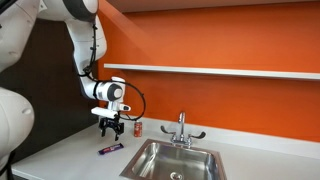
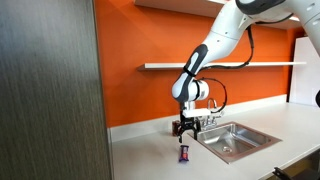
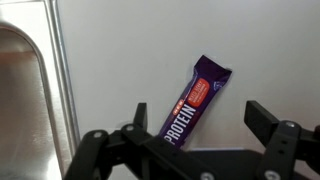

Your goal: Put the purple snack inside the sink.

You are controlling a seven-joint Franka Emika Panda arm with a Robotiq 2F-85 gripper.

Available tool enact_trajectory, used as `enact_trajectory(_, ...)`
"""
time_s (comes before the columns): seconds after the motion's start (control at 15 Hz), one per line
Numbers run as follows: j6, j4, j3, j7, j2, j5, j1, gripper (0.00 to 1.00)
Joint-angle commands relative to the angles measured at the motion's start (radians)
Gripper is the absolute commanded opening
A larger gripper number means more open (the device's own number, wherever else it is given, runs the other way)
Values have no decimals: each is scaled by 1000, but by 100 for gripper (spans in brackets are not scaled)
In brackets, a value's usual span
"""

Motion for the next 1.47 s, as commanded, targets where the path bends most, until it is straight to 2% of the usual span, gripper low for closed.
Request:
enact_trajectory(0.0,11,76,3,53,87,-7,4,100)
enact_trajectory(0.27,25,110,5,86,143,16,5,100)
enact_trajectory(1.0,52,132,-50,367,181,25,77,100)
enact_trajectory(1.4,48,153,-78,427,211,22,93,100)
